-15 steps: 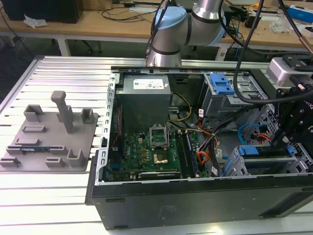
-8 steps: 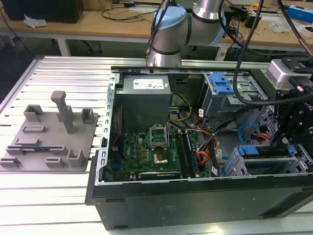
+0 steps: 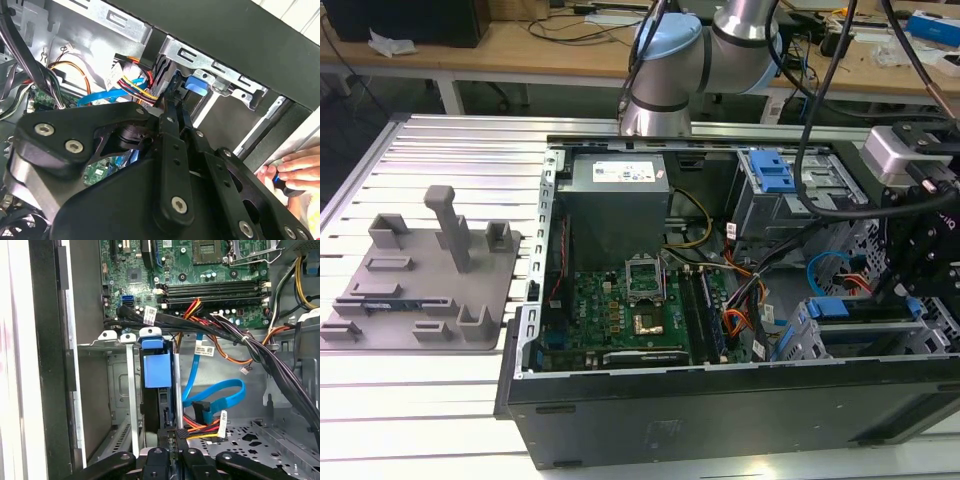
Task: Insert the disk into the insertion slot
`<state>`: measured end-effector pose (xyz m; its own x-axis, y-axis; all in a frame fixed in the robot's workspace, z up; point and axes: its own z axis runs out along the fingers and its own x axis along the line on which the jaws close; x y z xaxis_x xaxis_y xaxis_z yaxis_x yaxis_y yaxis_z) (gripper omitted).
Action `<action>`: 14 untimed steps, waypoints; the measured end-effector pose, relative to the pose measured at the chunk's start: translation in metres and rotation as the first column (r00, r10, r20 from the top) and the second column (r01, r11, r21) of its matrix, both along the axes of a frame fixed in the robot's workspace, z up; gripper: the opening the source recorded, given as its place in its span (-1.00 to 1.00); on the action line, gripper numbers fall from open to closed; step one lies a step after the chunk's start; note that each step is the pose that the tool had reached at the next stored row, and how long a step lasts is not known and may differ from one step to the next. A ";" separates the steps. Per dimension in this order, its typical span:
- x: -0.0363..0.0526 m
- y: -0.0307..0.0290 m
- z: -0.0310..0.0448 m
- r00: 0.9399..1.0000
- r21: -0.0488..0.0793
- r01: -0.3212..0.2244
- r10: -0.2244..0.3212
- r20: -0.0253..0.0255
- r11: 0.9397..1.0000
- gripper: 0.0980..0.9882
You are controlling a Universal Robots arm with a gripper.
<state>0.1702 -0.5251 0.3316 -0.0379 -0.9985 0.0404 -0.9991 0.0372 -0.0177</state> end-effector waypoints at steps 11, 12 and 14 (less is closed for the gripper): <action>-0.0004 0.0001 0.0461 1.000 -0.004 0.002 -0.002 0.000 1.000 -0.41; -0.0004 0.0001 0.0461 1.000 -0.004 0.002 -0.002 0.000 1.000 -0.41; -0.0004 0.0000 0.0463 1.000 -0.005 0.002 -0.002 0.000 1.000 -0.41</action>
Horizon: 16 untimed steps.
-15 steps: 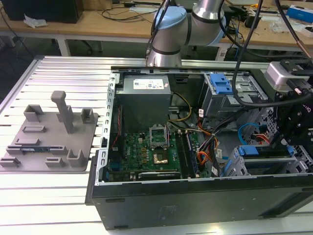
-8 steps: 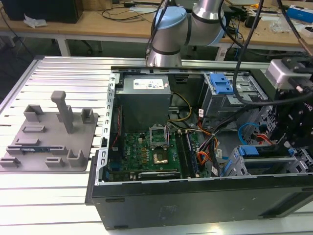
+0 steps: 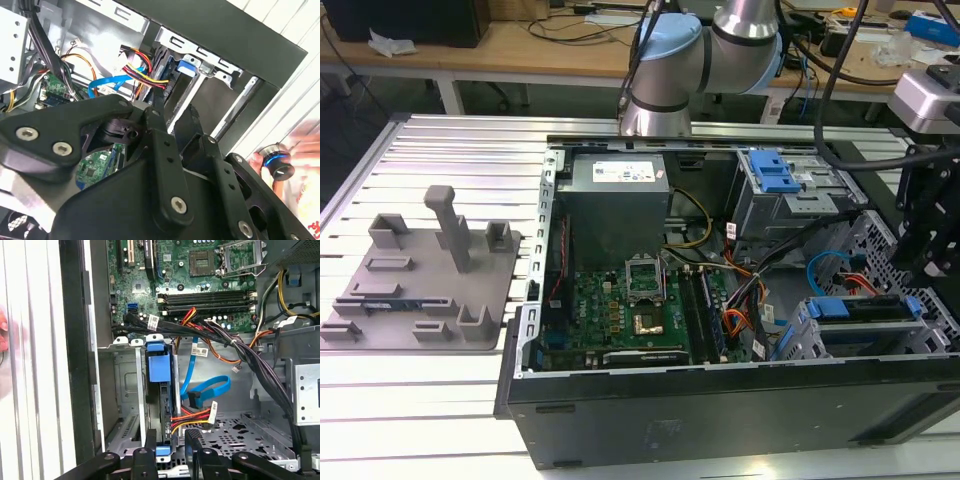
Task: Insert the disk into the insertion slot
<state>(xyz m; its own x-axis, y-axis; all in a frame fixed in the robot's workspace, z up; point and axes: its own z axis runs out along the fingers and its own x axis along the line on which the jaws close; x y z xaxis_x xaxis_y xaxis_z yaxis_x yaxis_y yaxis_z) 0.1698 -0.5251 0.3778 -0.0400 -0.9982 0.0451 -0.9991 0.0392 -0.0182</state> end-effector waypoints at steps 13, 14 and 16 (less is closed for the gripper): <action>0.0000 0.0000 0.0002 1.000 -0.001 0.000 0.000 0.000 1.000 -0.41; 0.0000 0.0000 0.0002 1.000 -0.001 0.000 0.000 0.000 1.000 -0.41; 0.0000 0.0000 0.0003 1.000 -0.001 0.000 0.000 0.000 1.000 -0.41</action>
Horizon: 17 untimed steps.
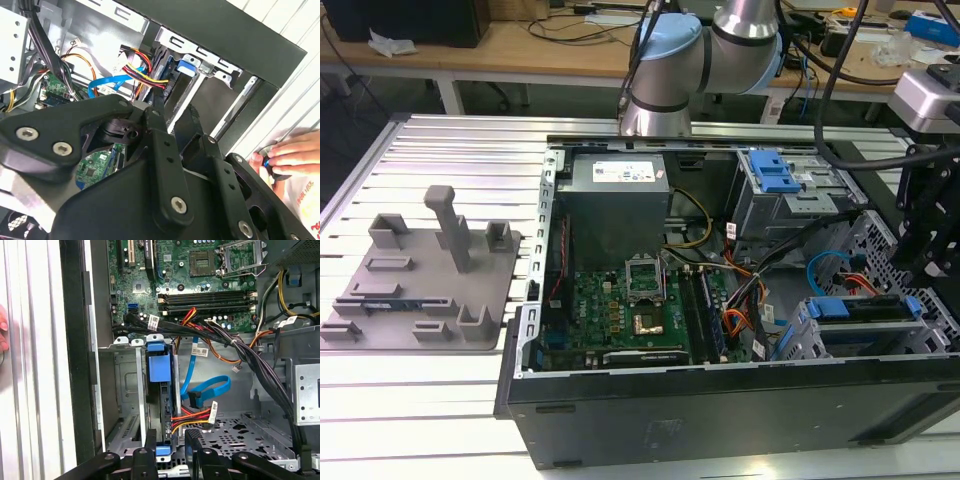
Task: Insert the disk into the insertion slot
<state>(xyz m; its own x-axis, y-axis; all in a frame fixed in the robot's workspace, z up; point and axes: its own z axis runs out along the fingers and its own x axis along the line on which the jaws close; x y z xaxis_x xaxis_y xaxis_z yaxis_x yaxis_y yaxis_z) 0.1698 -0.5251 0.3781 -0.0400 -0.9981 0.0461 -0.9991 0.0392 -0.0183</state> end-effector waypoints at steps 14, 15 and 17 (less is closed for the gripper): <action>-0.0268 0.0549 -0.0034 1.000 -0.167 -0.015 0.015 0.000 0.986 -0.41; -0.0269 0.0550 -0.0040 1.000 -0.169 -0.027 0.027 0.000 0.985 -0.41; -0.0269 0.0550 -0.0054 0.998 -0.173 -0.064 0.064 -0.001 0.983 -0.41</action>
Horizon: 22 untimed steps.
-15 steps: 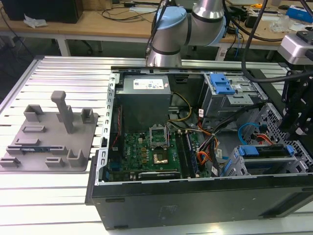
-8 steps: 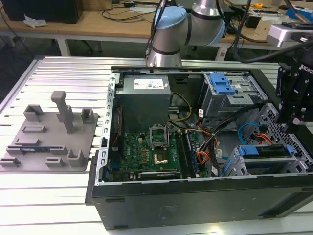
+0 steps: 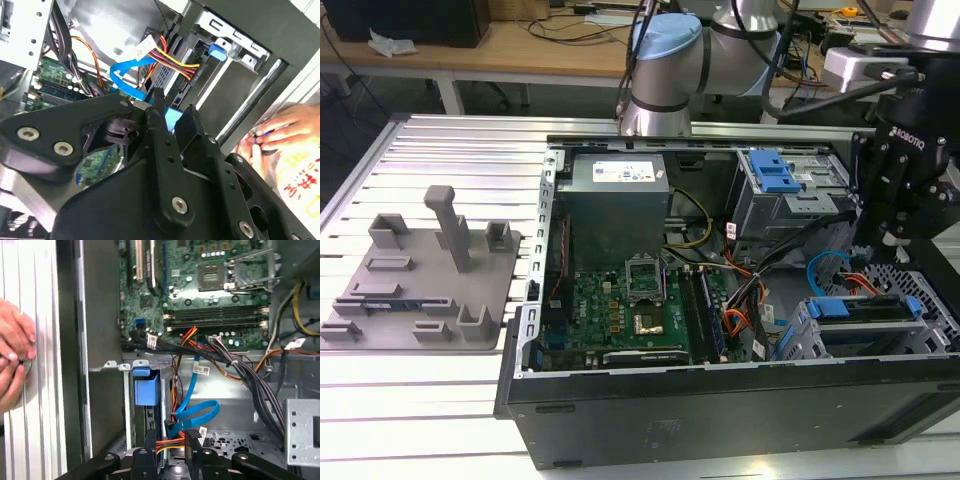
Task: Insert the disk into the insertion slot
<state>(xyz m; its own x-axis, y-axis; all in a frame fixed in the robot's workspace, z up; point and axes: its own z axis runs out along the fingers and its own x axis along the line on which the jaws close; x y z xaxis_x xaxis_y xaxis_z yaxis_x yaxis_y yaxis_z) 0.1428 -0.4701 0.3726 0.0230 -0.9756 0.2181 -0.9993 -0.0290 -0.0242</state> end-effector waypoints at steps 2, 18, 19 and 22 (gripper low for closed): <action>-0.0001 0.0001 -0.0011 0.999 -0.006 -0.034 0.034 0.000 0.999 -0.41; -0.0091 0.0204 -0.0147 0.997 -0.105 -0.075 0.075 -0.008 0.992 -0.75; -0.0091 0.0208 -0.0153 0.997 -0.113 -0.078 0.078 -0.008 0.991 -0.75; -0.0091 0.0222 -0.0178 0.996 -0.137 -0.086 0.086 -0.010 0.987 -0.75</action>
<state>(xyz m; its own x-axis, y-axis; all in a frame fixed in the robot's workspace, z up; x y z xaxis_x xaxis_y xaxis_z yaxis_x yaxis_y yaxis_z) 0.1337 -0.4479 0.3548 0.1067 -0.9309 0.3494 -0.9930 -0.1176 -0.0099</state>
